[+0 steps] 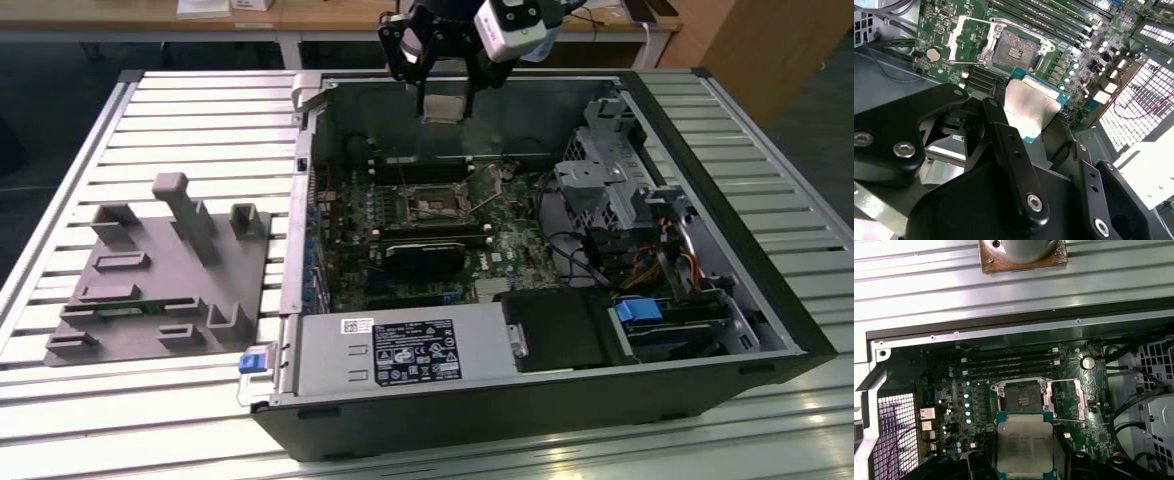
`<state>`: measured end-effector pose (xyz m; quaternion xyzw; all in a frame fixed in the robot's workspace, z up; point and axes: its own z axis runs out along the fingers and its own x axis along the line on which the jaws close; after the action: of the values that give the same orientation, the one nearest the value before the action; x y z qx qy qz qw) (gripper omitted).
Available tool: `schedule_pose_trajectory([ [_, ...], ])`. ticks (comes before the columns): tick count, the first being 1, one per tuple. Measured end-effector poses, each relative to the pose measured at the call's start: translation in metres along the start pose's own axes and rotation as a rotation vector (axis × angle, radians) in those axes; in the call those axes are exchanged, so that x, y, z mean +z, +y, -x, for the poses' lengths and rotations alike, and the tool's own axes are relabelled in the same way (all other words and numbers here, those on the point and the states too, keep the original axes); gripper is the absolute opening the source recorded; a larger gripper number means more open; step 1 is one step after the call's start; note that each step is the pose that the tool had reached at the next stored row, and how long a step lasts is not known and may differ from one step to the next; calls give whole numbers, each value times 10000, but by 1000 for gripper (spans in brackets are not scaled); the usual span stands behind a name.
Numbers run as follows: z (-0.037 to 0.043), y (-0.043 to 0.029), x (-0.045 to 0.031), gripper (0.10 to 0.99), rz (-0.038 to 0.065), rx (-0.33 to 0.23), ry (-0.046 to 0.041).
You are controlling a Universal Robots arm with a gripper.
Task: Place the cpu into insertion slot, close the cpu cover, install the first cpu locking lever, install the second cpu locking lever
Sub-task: 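Place the cpu into insertion slot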
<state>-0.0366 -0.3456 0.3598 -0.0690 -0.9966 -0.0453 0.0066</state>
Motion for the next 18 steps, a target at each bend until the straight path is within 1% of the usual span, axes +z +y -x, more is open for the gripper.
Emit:
schedule_pose_trajectory([
  [18,0,0,4,541,8,447,-40],
])
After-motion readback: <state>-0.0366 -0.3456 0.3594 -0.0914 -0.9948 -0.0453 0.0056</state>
